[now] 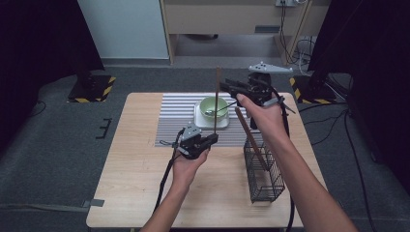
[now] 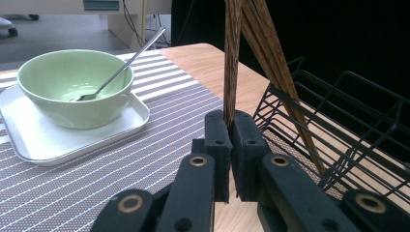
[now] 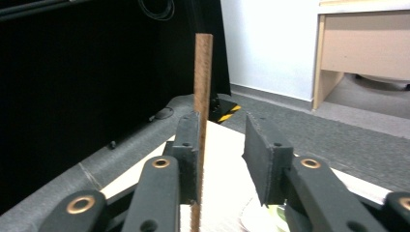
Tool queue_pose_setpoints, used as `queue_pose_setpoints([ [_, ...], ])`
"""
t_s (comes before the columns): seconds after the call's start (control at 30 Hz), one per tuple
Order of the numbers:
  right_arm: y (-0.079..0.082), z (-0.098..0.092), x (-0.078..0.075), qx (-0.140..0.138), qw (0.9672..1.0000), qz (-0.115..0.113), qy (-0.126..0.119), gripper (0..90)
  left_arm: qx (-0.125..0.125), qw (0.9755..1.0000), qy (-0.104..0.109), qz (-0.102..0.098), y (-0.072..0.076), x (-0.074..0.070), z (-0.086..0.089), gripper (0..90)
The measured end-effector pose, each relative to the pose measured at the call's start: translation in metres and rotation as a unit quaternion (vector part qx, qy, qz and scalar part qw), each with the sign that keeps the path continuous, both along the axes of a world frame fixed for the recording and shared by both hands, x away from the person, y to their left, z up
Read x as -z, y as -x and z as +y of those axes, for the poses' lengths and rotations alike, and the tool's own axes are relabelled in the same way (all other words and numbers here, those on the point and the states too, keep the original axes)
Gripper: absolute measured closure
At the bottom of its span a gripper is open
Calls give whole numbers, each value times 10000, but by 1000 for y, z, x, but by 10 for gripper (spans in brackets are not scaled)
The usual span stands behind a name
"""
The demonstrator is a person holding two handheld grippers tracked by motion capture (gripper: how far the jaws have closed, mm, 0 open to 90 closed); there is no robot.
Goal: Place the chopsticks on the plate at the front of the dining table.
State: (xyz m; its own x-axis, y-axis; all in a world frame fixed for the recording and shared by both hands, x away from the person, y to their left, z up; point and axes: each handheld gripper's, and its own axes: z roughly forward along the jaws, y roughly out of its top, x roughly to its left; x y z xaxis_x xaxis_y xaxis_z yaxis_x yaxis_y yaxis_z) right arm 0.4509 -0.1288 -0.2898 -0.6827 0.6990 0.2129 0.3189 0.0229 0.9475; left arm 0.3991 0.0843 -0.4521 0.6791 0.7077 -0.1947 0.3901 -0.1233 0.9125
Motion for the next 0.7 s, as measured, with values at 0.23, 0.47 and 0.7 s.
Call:
queue_pose_setpoints([
  [0.23, 1, -8, 3, 171, 9995, -49, 246, 536, -84, 10000, -36, -20, 0, -1, 5, 862],
  [0.47, -3, -30, 14, 476, 9982, 40, 361, 404, -195, 9998, -28, -18, -1, -2, 14, 862],
  [0.7, -6, -51, 25, 779, 9962, 64, 397, 351, -244, 9997, -26, -32, -1, -3, 15, 863],
])
